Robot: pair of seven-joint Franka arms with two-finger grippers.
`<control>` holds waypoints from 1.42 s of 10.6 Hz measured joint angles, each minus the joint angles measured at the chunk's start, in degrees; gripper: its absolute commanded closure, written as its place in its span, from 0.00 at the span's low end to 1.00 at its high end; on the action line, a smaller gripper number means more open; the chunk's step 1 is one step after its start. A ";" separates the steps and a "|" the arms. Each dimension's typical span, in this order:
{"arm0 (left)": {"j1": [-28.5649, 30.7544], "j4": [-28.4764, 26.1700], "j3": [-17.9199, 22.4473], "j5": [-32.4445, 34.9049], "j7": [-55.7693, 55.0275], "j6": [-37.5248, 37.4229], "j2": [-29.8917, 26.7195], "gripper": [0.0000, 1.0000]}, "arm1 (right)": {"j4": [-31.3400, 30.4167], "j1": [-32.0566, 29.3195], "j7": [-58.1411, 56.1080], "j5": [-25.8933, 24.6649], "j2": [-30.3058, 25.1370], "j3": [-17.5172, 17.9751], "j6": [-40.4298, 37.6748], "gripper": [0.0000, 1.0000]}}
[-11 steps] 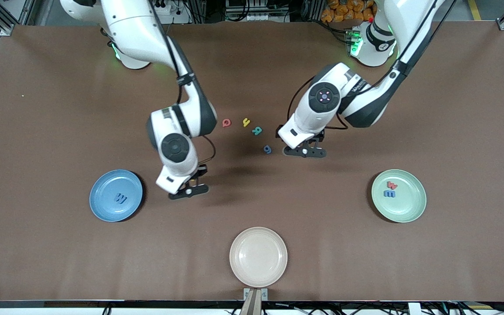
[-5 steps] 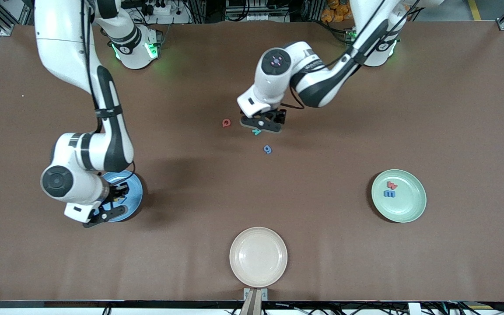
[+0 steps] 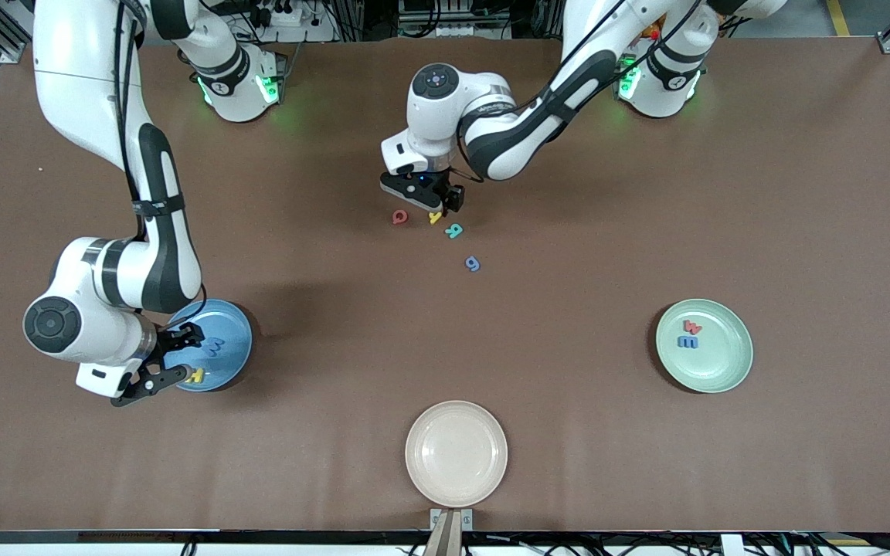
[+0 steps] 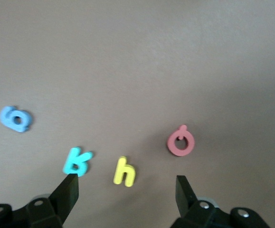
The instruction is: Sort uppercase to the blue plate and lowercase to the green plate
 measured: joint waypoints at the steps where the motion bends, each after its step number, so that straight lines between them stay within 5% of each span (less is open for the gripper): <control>1: -0.66 0.98 0.18 0.27 -0.22 0.02 1.40 0.10 | 0.00 -0.20 0.00 0.00 0.01 0.00 0.00 0.00; 15: -1.81 2.33 1.80 3.39 -0.40 0.21 7.90 0.36 | -0.24 -0.79 0.01 0.08 1.52 1.04 4.14 0.00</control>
